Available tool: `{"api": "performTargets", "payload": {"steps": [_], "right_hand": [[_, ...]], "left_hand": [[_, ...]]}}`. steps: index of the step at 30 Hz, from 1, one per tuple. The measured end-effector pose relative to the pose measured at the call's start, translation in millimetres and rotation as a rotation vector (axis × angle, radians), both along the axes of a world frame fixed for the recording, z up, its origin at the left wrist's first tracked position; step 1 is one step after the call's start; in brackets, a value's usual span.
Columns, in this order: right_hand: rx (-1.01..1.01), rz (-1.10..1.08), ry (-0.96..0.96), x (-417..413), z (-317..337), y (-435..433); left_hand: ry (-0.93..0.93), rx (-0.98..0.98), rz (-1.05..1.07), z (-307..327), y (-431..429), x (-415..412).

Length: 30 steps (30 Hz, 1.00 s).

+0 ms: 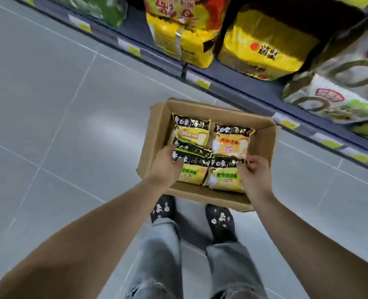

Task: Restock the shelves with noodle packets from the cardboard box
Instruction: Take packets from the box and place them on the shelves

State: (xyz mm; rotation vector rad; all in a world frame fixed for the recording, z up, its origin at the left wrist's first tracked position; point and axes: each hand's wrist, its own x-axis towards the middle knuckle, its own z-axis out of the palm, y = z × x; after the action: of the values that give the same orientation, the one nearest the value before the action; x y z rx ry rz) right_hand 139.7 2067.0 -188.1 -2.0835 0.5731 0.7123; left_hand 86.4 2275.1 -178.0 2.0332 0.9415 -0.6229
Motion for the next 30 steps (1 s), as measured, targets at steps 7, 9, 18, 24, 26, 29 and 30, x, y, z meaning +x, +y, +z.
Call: {"api": "performTargets", "payload": {"steps": [7, 9, 18, 24, 26, 29, 30], "right_hand": [[-0.096, 0.006, -0.143, 20, -128, -10], [-0.125, 0.069, -0.186, 23, -158, -14], [-0.285, 0.135, -0.214, 47, -222, -23], [-0.272, -0.004, -0.021, 71, -247, -8], [-0.263, -0.089, 0.073, 84, -251, -4], [-0.243, -0.112, 0.124, 93, -251, -9], [-0.243, -0.088, 0.117, 94, -247, -11]], "left_hand": [[-0.012, 0.055, 0.037, -153, 10, 63], [0.039, 0.109, 0.058, -191, 13, 79], [0.234, 0.379, 0.124, -262, 11, 113], [0.158, 0.307, -0.094, -255, 22, 108], [0.171, 0.262, -0.142, -253, 25, 107], [0.222, 0.198, -0.193, -250, 35, 107], [0.249, 0.194, -0.222, -246, 38, 105]]}}
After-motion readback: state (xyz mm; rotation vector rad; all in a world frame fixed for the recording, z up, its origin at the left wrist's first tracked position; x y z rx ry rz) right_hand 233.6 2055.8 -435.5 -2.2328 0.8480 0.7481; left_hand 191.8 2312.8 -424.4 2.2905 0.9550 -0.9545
